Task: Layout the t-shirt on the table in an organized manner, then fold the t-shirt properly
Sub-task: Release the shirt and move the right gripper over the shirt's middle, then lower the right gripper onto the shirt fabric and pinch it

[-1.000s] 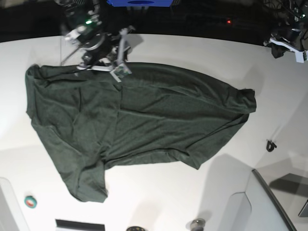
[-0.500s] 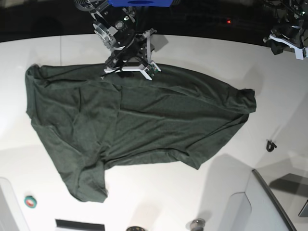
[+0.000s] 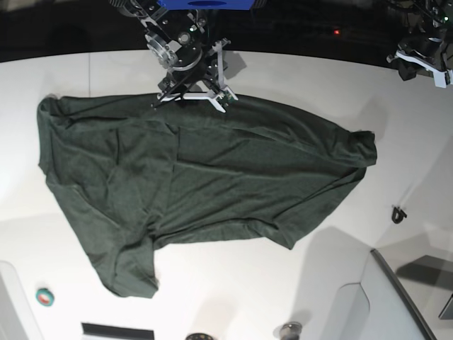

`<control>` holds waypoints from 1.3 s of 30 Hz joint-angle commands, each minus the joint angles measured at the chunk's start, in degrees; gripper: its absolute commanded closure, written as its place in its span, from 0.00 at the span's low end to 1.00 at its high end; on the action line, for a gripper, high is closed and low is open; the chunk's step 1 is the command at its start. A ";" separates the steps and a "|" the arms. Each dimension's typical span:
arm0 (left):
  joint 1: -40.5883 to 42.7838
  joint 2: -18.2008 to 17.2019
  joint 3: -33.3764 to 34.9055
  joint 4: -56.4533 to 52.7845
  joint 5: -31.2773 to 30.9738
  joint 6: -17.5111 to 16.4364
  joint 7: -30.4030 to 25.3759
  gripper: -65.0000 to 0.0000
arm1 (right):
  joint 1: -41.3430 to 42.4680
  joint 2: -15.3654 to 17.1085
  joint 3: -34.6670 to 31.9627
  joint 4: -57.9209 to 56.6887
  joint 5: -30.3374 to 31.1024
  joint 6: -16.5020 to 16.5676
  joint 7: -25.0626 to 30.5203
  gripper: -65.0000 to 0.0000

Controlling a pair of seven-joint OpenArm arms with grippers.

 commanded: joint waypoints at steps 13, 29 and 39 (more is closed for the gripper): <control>0.35 -0.97 -0.32 0.72 -0.95 -0.49 -1.18 1.00 | 0.47 -0.42 -0.70 -0.60 -1.23 -0.28 0.67 0.98; 0.26 -0.97 -0.32 0.72 -0.95 -0.49 -1.18 1.00 | 0.82 -0.07 -0.70 4.59 -1.23 -0.28 0.40 0.96; 0.09 -0.97 -0.14 0.72 -0.95 -0.49 -1.18 1.00 | 1.35 0.11 -3.60 1.51 -1.23 -0.28 0.49 0.56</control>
